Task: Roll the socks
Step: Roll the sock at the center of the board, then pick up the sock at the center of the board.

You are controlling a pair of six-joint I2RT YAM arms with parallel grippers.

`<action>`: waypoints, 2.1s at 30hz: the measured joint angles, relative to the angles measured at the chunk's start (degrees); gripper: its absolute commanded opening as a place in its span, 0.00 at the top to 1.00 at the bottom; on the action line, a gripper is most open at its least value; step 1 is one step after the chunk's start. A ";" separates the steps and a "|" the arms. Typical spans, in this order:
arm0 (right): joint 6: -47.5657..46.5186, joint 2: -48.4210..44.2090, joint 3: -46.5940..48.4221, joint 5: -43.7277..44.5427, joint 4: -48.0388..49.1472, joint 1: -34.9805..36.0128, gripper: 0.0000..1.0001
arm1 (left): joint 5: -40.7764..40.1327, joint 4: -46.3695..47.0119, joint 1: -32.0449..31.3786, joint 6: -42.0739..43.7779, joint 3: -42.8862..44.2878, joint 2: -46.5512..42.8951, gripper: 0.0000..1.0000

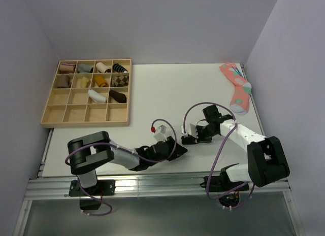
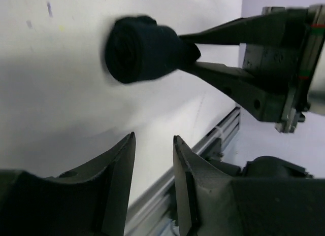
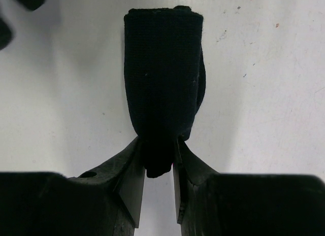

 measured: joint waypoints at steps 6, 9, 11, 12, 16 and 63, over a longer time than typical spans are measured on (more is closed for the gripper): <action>0.66 0.57 0.63 0.59 -0.39 0.37 0.70 | -13.66 -2.84 -7.21 -12.24 3.65 3.04 0.56; 1.09 1.14 1.18 0.74 -0.85 0.46 0.71 | -20.68 -5.42 -9.18 -18.25 7.69 4.98 0.55; 1.44 1.33 1.40 0.83 -1.01 0.52 0.71 | -23.89 -5.84 -9.92 -21.46 9.57 6.19 0.55; 1.49 1.38 1.46 0.85 -1.09 0.61 0.71 | -25.35 -6.10 -10.16 -23.19 10.38 6.97 0.55; 1.86 1.55 1.70 1.22 -1.27 0.76 0.72 | -28.83 -8.33 -10.34 -28.83 12.59 10.10 0.54; 4.17 5.88 10.25 1.62 -19.61 3.48 0.75 | -35.43 -10.58 -10.05 -38.80 20.55 19.47 0.50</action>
